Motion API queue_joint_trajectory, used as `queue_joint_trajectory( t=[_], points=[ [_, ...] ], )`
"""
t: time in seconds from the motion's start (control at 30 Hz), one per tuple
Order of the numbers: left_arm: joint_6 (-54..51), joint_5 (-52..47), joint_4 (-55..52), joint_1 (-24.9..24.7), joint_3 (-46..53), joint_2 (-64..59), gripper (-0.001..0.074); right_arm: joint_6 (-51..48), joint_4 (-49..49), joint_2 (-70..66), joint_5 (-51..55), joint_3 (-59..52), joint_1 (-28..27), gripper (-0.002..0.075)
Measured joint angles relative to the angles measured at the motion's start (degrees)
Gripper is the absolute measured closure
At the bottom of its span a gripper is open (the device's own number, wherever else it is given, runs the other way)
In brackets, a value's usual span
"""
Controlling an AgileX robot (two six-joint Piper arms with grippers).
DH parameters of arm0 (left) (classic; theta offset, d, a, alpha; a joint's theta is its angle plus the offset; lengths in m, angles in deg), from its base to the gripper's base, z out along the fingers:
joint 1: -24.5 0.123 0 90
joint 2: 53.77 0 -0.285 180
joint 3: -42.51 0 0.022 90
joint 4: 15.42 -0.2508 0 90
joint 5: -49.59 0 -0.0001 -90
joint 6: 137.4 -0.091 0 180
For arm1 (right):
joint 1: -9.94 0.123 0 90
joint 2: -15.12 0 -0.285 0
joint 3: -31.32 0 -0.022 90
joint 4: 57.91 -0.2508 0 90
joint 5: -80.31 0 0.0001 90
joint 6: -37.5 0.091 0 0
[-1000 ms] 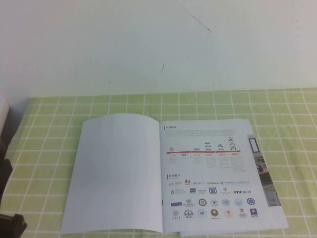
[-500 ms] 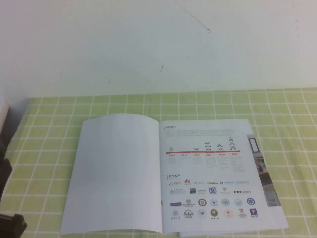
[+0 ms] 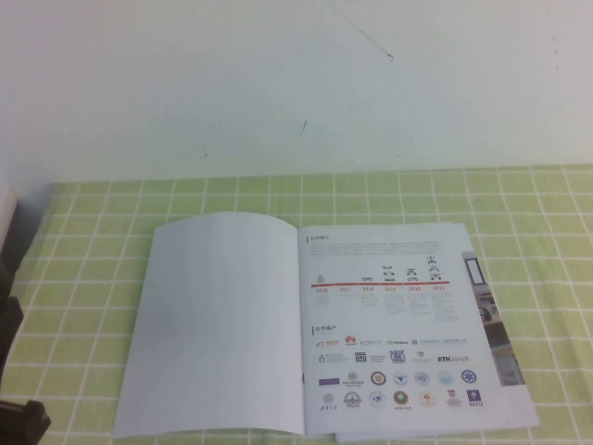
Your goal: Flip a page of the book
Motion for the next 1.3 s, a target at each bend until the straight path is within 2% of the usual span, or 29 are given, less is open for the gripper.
queue_joint_trajectory(
  t=[0.1,0.37,1.17,1.3],
  points=[
    [0.0,0.0,0.0,0.0,0.0,0.0,0.0739,5.3,4.5,2.7,2.1,-1.9,-2.1,0.0729],
    [0.0,0.0,0.0,0.0,0.0,0.0,0.0739,15.7,10.7,3.5,11.4,-2.0,-2.0,0.0729],
    [0.0,0.0,-0.5,0.0,0.0,0.0,0.0739,16.3,11.3,3.5,12.3,-1.8,-2.0,0.0729],
    [0.0,-1.6,-5.5,0.0,0.0,0.0,0.0739,16.3,11.3,3.5,12.3,-1.8,-2.0,0.0729]
  ],
)
